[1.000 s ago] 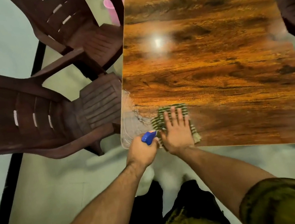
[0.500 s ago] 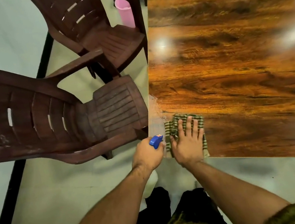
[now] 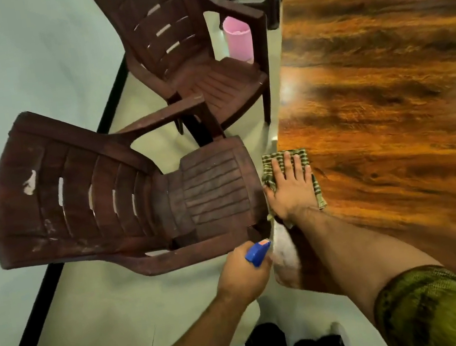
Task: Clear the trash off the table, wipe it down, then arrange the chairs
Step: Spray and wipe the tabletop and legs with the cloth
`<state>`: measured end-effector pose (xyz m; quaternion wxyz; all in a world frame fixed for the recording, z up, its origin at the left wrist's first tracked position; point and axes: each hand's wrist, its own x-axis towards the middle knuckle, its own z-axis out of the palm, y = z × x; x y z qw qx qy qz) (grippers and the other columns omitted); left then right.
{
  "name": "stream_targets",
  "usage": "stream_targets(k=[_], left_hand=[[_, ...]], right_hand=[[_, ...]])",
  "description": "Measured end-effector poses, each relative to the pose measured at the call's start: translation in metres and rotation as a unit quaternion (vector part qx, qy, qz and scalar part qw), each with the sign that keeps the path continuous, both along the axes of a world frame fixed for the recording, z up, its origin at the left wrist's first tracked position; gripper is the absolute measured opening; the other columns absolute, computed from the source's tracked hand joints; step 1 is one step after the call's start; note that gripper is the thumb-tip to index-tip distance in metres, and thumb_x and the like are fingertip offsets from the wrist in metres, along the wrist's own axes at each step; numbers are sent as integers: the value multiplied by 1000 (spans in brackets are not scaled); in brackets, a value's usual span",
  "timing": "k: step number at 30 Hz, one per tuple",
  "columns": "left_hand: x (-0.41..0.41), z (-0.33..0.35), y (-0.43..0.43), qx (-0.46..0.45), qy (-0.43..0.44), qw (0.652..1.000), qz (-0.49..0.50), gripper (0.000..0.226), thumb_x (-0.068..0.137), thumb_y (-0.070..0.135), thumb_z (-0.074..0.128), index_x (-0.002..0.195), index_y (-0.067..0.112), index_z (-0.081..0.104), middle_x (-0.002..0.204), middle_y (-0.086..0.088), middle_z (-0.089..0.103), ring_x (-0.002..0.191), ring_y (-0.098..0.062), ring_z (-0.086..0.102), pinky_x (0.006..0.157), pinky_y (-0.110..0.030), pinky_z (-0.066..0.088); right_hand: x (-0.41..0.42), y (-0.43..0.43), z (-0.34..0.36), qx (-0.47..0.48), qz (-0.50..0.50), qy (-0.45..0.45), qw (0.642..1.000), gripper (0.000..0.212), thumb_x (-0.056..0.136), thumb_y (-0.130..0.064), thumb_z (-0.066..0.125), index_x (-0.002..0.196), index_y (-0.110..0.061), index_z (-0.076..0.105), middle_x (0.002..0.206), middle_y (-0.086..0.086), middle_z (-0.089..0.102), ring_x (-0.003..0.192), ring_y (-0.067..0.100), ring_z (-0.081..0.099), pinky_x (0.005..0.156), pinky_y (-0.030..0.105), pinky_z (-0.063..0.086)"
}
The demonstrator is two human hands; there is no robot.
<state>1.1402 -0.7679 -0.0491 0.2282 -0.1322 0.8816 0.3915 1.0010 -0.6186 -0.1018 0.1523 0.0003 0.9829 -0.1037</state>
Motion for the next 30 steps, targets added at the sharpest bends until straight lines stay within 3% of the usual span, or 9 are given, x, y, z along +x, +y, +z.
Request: stream_targets(k=[5, 10, 12, 15, 18, 22, 25, 28, 30], left_hand=[[-5, 5, -8, -12, 13, 1000, 3, 20, 86, 31, 68, 78, 15, 61, 74, 0, 64, 71, -22, 61, 61, -33, 44], [4, 16, 6, -5, 53, 998, 13, 25, 87, 30, 68, 70, 18, 55, 64, 3, 59, 62, -18, 57, 54, -28, 40], [11, 20, 17, -8, 68, 998, -5, 26, 89, 30, 67, 69, 20, 53, 62, 3, 58, 58, -15, 54, 54, -30, 41], [24, 21, 34, 10, 82, 996, -27, 22, 89, 30, 65, 71, 21, 55, 64, 3, 56, 59, -17, 53, 57, -34, 43], [46, 18, 49, 19, 92, 992, -79, 14, 86, 35, 62, 77, 26, 56, 71, 6, 59, 65, -14, 57, 61, -37, 49], [90, 6, 78, 20, 92, 989, -110, 28, 86, 35, 64, 67, 30, 44, 67, 7, 53, 63, -14, 51, 59, -32, 42], [118, -8, 105, 2, 66, 992, -110, 29, 86, 38, 64, 66, 33, 43, 71, 7, 56, 66, -16, 54, 61, -29, 41], [143, -20, 138, -7, 48, 994, -97, 28, 83, 41, 62, 66, 32, 42, 72, 7, 56, 69, -20, 56, 64, -32, 45], [158, -28, 162, -10, 47, 995, -83, 24, 82, 43, 60, 67, 29, 46, 72, 6, 58, 69, -21, 58, 66, -38, 50]], right_hand=[[54, -4, 7, 21, 53, -13, 998, 90, 90, -55, 43, 160, -17, 1, 166, 15, -11, 152, 35, -13, 123, 51, -7], [171, -15, 1, -2, 110, -5, 994, 80, 79, -41, 57, 152, -13, 38, 163, 16, 23, 152, 35, 13, 118, 54, 8], [204, -9, 2, 13, 162, -6, 987, 77, 78, -30, 56, 151, -12, 40, 161, 15, 27, 151, 33, 10, 117, 53, 12], [231, 22, 4, 31, 247, 2, 968, 72, 79, -23, 34, 150, -19, 43, 159, 11, 35, 150, 32, 21, 121, 52, 20], [251, 63, 0, 44, 315, -2, 948, 73, 80, -24, 35, 153, -22, 35, 163, 7, 26, 151, 31, 18, 120, 50, 23], [273, 117, 5, 31, 323, -4, 946, 74, 76, -23, 33, 150, -21, 36, 159, 4, 36, 147, 29, 29, 116, 49, 30], [282, 149, 9, 15, 318, 10, 948, 74, 73, -16, 32, 145, -21, 47, 154, 3, 44, 145, 29, 36, 115, 49, 28], [295, 184, 3, -10, 342, 22, 939, 71, 73, -12, 38, 143, -19, 50, 154, 4, 44, 144, 28, 39, 115, 50, 21], [303, 208, -5, -56, 333, 9, 941, 76, 69, -8, 56, 144, -17, 47, 155, 5, 42, 143, 29, 40, 116, 50, 22]])
